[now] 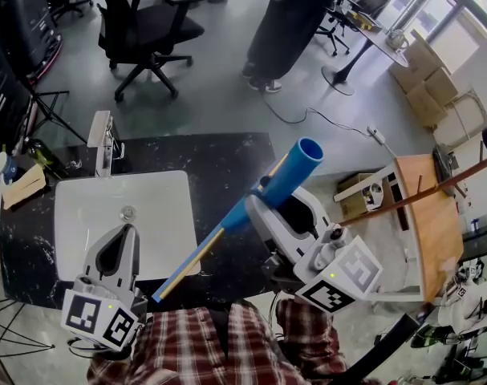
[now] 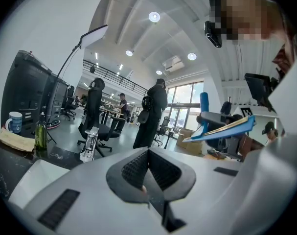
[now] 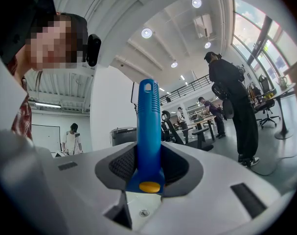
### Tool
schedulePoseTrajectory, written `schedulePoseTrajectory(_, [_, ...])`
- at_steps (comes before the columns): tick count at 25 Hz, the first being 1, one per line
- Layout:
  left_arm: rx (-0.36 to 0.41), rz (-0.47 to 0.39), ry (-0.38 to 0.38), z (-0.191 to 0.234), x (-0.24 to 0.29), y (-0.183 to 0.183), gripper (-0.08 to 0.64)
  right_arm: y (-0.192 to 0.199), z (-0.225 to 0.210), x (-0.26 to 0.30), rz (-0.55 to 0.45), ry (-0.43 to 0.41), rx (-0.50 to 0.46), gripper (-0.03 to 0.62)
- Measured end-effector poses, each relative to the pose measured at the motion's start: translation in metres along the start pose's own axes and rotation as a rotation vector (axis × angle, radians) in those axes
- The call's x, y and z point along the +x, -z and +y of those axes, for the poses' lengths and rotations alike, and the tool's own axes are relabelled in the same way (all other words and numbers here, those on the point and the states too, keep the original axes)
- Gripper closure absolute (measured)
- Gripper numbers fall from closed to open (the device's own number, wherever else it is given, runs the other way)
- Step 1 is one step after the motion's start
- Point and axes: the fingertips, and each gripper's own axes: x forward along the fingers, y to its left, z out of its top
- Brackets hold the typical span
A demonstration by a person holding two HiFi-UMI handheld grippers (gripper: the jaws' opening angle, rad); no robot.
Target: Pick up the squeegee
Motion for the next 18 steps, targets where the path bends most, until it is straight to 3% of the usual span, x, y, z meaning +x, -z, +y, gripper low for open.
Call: schedulePoseTrajectory(18, [0.0,0.013,0.004,0.0064,0.0034,0.0024,0.551,0.0045,-0.0012,0.0063,0.0,0.005,0.003,0.454])
